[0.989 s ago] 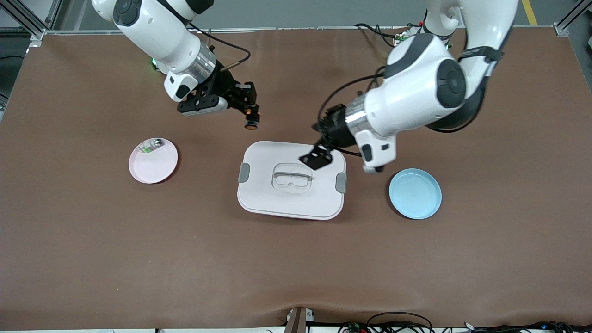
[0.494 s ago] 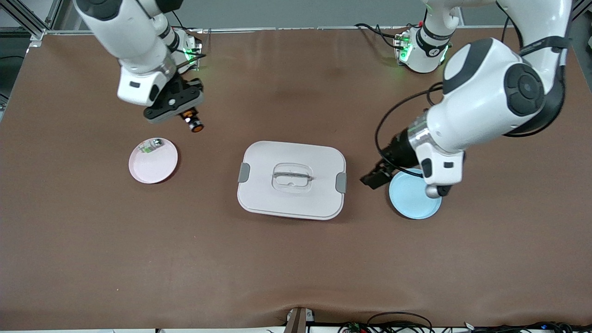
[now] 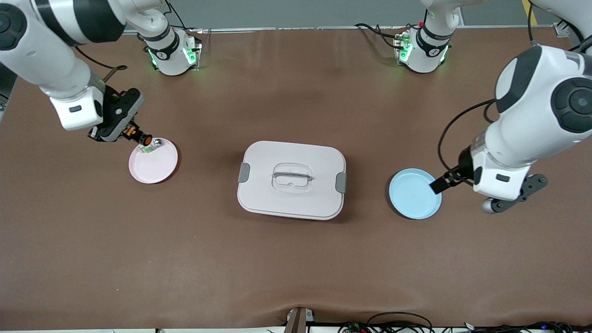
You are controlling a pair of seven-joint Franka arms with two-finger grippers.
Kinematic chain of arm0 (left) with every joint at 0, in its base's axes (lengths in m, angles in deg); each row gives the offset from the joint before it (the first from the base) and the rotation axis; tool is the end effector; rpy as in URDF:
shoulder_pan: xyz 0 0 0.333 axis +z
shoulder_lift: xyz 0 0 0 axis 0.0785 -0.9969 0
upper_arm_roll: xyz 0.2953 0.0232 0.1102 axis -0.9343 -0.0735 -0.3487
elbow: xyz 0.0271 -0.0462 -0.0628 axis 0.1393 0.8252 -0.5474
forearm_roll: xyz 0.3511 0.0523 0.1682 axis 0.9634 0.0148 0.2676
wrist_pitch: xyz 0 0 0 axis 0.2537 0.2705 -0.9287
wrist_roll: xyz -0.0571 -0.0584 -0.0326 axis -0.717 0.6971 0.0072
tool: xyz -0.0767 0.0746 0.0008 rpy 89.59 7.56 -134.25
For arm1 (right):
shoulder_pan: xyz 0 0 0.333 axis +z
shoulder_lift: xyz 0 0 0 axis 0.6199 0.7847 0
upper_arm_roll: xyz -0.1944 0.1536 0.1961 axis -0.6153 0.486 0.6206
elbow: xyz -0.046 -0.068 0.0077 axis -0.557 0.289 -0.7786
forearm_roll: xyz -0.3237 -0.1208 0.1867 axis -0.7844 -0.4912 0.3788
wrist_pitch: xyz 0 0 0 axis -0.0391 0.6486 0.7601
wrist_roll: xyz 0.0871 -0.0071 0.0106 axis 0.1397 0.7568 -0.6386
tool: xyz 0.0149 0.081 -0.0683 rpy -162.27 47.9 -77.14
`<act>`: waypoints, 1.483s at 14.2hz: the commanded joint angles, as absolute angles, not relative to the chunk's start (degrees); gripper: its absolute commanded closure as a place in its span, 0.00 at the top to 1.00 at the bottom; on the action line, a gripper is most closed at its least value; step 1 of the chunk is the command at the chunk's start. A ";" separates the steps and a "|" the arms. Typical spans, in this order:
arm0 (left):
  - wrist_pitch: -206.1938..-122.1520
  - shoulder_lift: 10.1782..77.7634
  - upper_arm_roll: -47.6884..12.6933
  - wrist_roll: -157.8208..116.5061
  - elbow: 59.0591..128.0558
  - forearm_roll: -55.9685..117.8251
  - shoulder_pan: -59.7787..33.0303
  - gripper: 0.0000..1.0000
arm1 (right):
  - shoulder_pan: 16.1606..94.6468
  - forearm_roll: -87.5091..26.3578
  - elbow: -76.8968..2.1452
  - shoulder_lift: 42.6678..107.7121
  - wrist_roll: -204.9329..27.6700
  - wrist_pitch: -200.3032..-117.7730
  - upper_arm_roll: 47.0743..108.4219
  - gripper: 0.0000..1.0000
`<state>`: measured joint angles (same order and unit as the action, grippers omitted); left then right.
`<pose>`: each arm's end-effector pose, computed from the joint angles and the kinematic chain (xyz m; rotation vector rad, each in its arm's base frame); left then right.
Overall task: Transfer orange switch to right arm and place
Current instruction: 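Carry the switch with the right gripper over the pink plate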
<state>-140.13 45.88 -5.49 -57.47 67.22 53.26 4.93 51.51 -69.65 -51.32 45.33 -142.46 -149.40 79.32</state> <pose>0.6507 -0.1492 0.5397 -3.0417 -0.6383 0.0012 0.5194 0.0812 0.5188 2.5746 1.7632 -0.0355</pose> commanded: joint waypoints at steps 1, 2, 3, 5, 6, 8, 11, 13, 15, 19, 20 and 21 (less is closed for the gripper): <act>-138.42 48.93 -5.41 -47.99 68.11 54.86 7.88 1.00 | 46.24 -70.67 -59.53 43.11 -154.84 -156.25 80.47 0.00; -138.33 50.59 -5.33 -45.09 68.11 54.60 9.55 1.00 | 44.65 -70.67 -62.25 43.11 -157.84 -159.05 80.47 0.00; -138.24 52.35 -5.50 -42.88 68.46 53.99 10.17 1.00 | 43.50 -70.59 -65.06 42.94 -159.43 -162.04 80.47 0.00; -135.71 55.07 -8.64 -40.40 69.25 51.97 9.04 1.00 | 42.18 -70.59 -70.52 42.85 -161.90 -168.63 80.47 0.00; -135.26 57.09 -10.58 -40.05 70.82 50.83 7.82 1.00 | 41.56 -70.59 -72.37 43.11 -162.61 -170.75 80.47 0.00; -135.34 61.92 -14.80 -36.29 75.38 47.58 6.15 1.00 | 41.38 -70.50 -75.19 43.55 -162.88 -174.18 80.47 0.00; -136.31 67.90 -23.50 -24.62 81.80 44.50 1.75 1.00 | 41.47 -70.59 -78.27 45.74 -164.10 -181.64 80.47 0.00; -136.48 70.46 -25.18 -21.68 84.71 44.40 0.69 1.00 | 40.51 -70.59 -78.28 49.51 -167.00 -186.21 80.47 0.00; -136.22 71.43 -25.45 -22.03 85.77 44.40 0.16 1.00 | 38.58 -70.41 -78.19 53.90 -170.15 -189.39 80.47 0.00; -136.39 71.35 -25.10 -22.47 85.34 44.05 0.51 1.00 | 37.78 -70.23 -78.28 58.49 -170.79 -193.18 80.56 0.00; -136.39 71.52 -25.10 -21.95 85.17 43.96 0.51 1.00 | 37.78 -70.23 -78.45 59.02 -170.79 -194.40 80.56 0.00; -136.31 71.70 -24.93 -21.77 85.08 43.88 0.51 1.00 | 37.78 -70.15 -78.63 59.63 -170.79 -194.76 80.56 0.00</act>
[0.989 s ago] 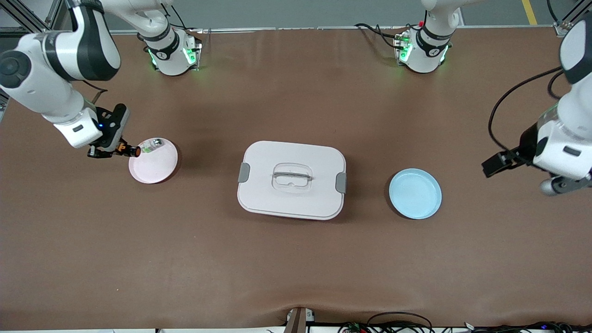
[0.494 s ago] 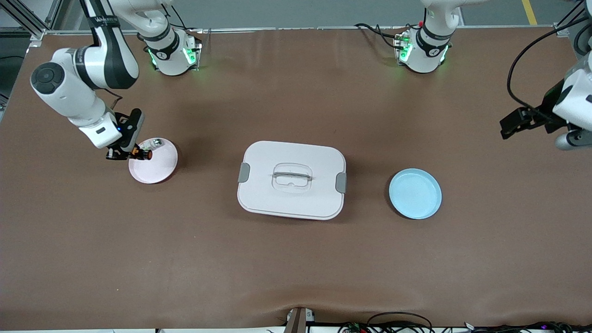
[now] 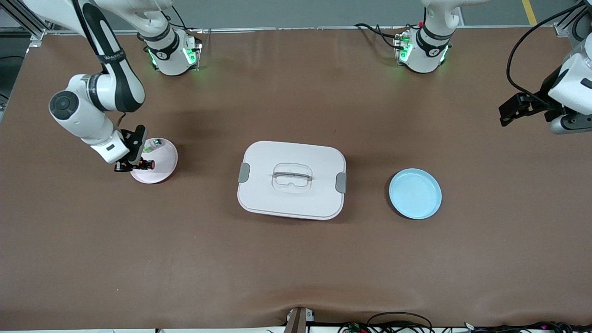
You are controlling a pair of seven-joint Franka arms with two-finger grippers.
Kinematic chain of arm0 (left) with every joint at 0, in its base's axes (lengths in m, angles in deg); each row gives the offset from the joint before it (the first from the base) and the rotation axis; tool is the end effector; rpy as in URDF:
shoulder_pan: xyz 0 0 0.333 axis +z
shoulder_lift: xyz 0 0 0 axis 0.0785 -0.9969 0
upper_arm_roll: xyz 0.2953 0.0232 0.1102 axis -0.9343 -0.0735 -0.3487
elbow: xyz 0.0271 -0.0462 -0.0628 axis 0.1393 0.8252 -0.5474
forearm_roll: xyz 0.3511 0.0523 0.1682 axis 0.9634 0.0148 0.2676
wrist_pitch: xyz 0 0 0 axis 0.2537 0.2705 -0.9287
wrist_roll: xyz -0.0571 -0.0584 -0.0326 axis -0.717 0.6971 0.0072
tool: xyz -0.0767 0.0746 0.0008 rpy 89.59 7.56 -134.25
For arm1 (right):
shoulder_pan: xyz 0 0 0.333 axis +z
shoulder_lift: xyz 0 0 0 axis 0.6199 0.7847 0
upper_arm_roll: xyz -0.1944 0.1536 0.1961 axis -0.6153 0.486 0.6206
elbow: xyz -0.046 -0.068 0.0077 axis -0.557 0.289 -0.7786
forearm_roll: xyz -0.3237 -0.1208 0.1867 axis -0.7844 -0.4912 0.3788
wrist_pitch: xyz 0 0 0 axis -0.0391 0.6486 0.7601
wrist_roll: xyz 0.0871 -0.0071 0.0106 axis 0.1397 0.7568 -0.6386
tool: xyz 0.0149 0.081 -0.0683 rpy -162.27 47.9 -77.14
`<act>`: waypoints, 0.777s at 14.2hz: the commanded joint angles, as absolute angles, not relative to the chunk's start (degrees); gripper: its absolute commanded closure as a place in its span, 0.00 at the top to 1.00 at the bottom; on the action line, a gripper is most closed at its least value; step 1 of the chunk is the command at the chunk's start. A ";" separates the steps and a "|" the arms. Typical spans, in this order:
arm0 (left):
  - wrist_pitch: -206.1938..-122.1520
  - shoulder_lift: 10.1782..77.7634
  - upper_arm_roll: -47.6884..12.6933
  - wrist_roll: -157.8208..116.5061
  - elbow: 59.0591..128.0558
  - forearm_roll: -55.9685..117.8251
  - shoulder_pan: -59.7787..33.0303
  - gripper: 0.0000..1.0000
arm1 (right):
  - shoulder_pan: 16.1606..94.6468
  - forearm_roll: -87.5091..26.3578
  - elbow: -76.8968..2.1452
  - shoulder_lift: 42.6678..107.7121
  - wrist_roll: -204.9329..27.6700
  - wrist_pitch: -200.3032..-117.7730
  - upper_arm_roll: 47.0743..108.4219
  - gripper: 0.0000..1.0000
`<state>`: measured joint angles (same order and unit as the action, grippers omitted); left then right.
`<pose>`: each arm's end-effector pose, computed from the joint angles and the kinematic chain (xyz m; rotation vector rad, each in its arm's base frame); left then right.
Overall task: Transfer orange switch to right arm and place
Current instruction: 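Lower the switch onto the pink plate and open the right gripper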
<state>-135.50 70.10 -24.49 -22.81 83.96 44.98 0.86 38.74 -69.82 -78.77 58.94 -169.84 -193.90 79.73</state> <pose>0.5467 -0.0472 0.6277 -3.0486 -0.0753 0.0147 0.4905 -0.0254 0.2542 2.2719 2.0902 0.0223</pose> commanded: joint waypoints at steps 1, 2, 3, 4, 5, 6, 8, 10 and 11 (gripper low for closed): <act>-136.13 71.70 -24.84 -21.68 84.73 43.53 0.51 1.00 | 37.78 -70.15 -78.71 60.07 -170.79 -195.46 80.65 0.00; -136.04 71.70 -24.92 -21.59 84.46 43.35 0.60 1.00 | 37.78 -70.06 -78.80 60.51 -170.79 -195.99 80.65 0.00; -135.96 71.70 -25.01 -21.50 84.37 43.00 0.60 1.00 | 37.78 -70.06 -78.98 60.69 -170.79 -196.26 80.65 0.00; -135.96 71.61 -25.01 -21.50 84.37 43.00 0.60 1.00 | 37.78 -70.06 -79.15 61.04 -170.79 -196.78 80.65 0.00; -135.96 71.61 -25.27 -21.41 84.29 43.00 0.68 1.00 | 37.87 -70.06 -79.15 61.74 -170.79 -197.05 80.65 0.00; -135.96 71.61 -25.36 -21.41 84.37 43.00 0.69 1.00 | 37.95 -70.06 -79.24 62.35 -170.79 -197.31 80.65 0.00; -135.96 71.44 -25.36 -21.41 84.28 42.91 0.77 1.00 | 37.69 -70.06 -79.42 63.50 -170.79 -197.84 80.65 0.00; -135.96 71.44 -25.36 -21.41 84.28 42.91 0.77 1.00 | 37.69 -69.97 -80.03 63.59 -170.79 -198.02 80.65 0.00; -135.96 71.44 -25.36 -21.41 84.28 42.91 0.77 1.00 | 37.69 -69.97 -80.12 63.77 -170.79 -198.10 80.65 0.00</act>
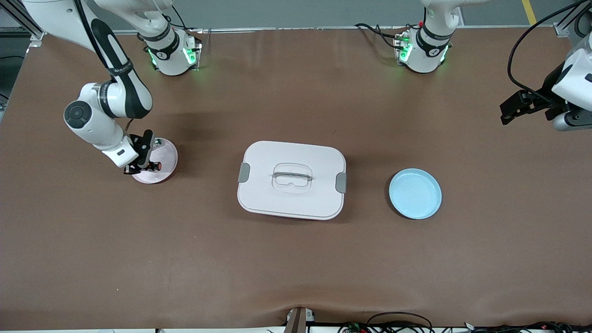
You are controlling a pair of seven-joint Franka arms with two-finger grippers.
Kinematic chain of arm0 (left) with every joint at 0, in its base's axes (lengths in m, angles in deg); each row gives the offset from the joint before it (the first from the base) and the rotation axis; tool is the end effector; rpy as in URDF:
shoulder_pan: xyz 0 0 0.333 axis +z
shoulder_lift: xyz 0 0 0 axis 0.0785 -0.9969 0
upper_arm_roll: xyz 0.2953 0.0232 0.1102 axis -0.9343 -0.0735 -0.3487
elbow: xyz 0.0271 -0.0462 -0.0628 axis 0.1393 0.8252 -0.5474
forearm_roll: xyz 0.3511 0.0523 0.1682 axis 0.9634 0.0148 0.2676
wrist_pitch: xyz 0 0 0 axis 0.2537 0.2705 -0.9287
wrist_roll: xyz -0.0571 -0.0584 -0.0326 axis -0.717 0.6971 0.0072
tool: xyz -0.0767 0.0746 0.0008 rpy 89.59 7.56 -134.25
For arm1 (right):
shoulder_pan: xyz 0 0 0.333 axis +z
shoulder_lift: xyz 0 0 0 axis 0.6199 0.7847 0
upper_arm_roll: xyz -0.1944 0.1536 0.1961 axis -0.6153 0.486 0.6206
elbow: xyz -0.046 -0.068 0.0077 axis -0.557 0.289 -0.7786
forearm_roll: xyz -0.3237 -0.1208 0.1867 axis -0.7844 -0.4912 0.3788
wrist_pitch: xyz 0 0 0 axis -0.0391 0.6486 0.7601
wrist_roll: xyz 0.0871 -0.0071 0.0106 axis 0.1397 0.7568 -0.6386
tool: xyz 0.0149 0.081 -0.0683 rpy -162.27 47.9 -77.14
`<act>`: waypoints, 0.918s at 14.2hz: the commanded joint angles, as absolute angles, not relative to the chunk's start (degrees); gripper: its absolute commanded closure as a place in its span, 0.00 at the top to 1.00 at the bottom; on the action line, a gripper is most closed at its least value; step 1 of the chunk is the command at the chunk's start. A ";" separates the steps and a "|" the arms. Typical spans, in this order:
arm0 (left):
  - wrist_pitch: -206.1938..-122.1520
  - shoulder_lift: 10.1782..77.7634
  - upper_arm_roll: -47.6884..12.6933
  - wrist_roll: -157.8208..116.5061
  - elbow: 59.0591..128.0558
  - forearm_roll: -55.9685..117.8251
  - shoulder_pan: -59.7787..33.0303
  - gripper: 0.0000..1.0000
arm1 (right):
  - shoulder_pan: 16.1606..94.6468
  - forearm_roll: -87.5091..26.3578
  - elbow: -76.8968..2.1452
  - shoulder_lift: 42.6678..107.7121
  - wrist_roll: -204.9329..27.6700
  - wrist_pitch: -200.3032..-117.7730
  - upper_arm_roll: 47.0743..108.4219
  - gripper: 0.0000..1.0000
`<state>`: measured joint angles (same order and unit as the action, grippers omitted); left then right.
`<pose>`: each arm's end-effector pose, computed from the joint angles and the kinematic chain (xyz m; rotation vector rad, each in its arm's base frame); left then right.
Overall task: Transfer orange switch to right arm and place
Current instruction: 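Lower the switch onto the pink plate and open the right gripper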
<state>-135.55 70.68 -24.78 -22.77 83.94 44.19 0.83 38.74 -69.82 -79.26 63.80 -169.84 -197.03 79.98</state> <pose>0.5439 -0.0465 0.6332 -3.0617 -0.0816 0.0004 0.4846 -0.0231 0.2147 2.2843 2.1152 -0.0220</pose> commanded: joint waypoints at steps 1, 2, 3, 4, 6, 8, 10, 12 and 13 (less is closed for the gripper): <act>-135.78 71.61 -25.36 -21.41 84.28 42.91 0.69 1.00 | 37.69 -69.97 -80.12 64.20 -170.79 -198.11 80.65 0.00; -135.78 71.61 -25.36 -21.41 84.28 42.91 0.69 1.00 | 37.60 -69.88 -80.12 64.29 -170.79 -198.11 80.65 0.00; -135.78 71.53 -25.36 -21.41 84.28 42.91 0.60 1.00 | 37.60 -69.80 -80.12 64.29 -170.79 -198.11 80.65 0.00; -135.78 71.53 -25.28 -21.41 84.37 42.91 0.60 1.00 | 37.43 -69.79 -80.21 64.38 -170.79 -198.11 80.65 0.00; -135.78 71.44 -25.28 -21.41 84.37 42.91 0.60 1.00 | 36.64 -69.10 -81.00 64.56 -170.79 -198.54 80.74 0.00; -135.69 71.44 -25.28 -21.59 84.55 42.91 0.60 1.00 | 36.64 -68.65 -81.00 65.00 -170.79 -198.54 80.74 0.09; -135.69 71.44 -25.28 -21.50 84.55 42.91 0.60 1.00 | 36.64 -68.65 -81.00 64.91 -170.79 -198.63 80.74 0.22; -135.69 71.44 -25.19 -21.50 84.46 42.91 0.60 1.00 | 36.64 -68.65 -80.91 65.00 -170.79 -198.63 80.74 0.59; -135.69 71.35 -25.19 -21.50 84.37 42.91 0.60 1.00 | 36.46 -68.65 -80.91 64.91 -170.79 -198.89 80.82 1.00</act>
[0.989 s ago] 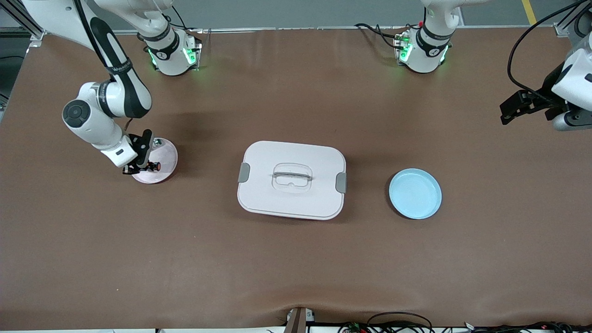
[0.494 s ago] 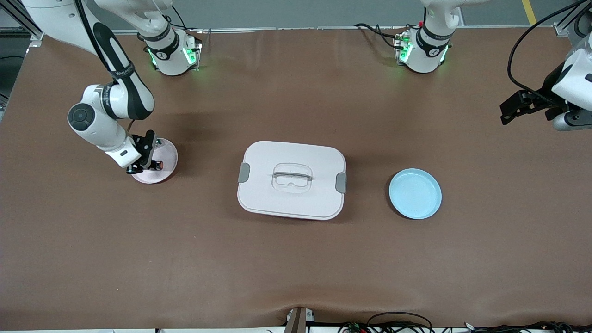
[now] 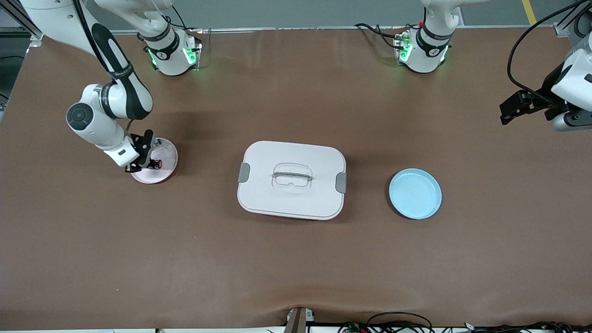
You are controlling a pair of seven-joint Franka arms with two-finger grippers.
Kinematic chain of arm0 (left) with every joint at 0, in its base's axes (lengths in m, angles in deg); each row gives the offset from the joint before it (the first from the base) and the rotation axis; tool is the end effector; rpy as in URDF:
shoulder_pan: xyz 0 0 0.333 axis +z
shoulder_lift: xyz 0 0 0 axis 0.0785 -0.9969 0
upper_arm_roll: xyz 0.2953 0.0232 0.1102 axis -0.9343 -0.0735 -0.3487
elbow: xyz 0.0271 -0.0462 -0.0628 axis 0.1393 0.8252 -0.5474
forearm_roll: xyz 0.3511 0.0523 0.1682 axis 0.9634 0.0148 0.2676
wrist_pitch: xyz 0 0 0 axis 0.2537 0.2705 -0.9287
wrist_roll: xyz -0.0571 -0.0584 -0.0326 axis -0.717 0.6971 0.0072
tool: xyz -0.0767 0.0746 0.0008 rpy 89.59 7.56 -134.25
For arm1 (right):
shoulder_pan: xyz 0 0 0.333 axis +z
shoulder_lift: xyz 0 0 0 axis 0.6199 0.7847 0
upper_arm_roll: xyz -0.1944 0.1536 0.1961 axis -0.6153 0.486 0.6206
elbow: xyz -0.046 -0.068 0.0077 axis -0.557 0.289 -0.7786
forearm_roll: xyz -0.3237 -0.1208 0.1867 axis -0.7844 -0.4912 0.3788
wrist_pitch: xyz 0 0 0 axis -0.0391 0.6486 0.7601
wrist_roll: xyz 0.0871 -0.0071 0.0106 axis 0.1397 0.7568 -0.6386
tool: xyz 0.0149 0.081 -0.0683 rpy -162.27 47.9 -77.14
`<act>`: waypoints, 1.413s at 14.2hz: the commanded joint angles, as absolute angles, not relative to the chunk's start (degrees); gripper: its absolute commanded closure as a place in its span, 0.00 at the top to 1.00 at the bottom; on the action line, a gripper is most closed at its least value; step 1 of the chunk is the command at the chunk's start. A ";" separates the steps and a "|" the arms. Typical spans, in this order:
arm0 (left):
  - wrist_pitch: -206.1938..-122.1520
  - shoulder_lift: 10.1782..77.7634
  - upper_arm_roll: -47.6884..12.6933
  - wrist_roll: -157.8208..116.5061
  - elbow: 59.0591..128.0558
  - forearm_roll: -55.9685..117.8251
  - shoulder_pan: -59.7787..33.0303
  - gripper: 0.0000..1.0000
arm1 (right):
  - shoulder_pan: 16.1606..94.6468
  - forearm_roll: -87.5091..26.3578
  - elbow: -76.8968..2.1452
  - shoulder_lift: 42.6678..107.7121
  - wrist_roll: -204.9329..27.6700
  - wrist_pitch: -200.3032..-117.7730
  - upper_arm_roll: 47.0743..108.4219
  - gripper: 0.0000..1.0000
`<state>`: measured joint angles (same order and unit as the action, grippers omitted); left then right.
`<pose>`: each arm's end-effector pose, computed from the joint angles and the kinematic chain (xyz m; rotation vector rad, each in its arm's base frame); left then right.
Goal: Transfer orange switch to right arm and place
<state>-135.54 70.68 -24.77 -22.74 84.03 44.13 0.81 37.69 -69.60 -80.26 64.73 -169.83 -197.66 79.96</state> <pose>0.5438 -0.0469 0.6325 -3.0626 -0.0799 0.0033 0.4760 -0.0318 0.2021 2.3198 2.1016 -0.0459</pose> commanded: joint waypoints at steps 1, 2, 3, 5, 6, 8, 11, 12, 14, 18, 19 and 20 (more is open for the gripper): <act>-135.69 71.35 -25.19 -21.50 84.37 42.91 0.60 1.00 | 36.29 -68.65 -80.91 64.82 -171.66 -199.94 80.82 1.00; -135.78 71.35 -25.19 -21.50 84.37 42.91 0.60 1.00 | 36.28 -68.65 -80.74 64.56 -172.71 -200.04 80.91 1.00; -135.69 71.44 -25.19 -21.50 84.37 42.91 0.60 1.00 | 36.37 -68.65 -80.48 64.30 -172.81 -199.95 80.91 1.00; -135.78 71.44 -25.19 -21.50 84.46 42.73 0.60 1.00 | 36.37 -68.65 -79.95 62.72 -172.72 -199.16 81.00 1.00; -135.69 71.52 -25.19 -21.59 84.37 42.73 0.60 1.00 | 36.37 -68.65 -79.60 61.49 -172.63 -198.20 81.00 1.00; -135.69 71.70 -25.19 -21.59 84.46 42.73 0.60 1.00 | 36.37 -67.78 -77.32 59.47 -172.46 -191.64 80.91 1.00; -135.69 71.70 -25.10 -21.77 84.46 42.73 0.60 1.00 | 36.46 -63.82 -71.97 56.22 -172.28 -179.16 80.74 1.00; -135.69 71.70 -25.10 -21.77 84.46 42.73 0.60 1.00 | 36.55 -63.82 -69.69 55.51 -171.93 -175.03 80.74 1.00; -135.69 71.79 -25.01 -21.85 84.46 42.73 0.60 1.00 | 36.55 -63.82 -64.51 54.37 -171.75 -168.00 80.74 1.00; -135.69 71.79 -24.66 -22.12 84.37 42.73 0.51 1.00 | 36.72 -64.25 -52.64 53.40 -164.23 -152.44 80.74 1.00; -135.69 71.88 -24.66 -22.12 84.37 42.73 0.51 1.00 | 36.72 -64.52 -50.26 53.13 -161.15 -149.10 80.74 1.00; -135.69 71.88 -24.66 -22.12 84.37 42.73 0.51 1.00 | 36.81 -64.70 -47.80 53.13 -158.42 -146.10 80.82 1.00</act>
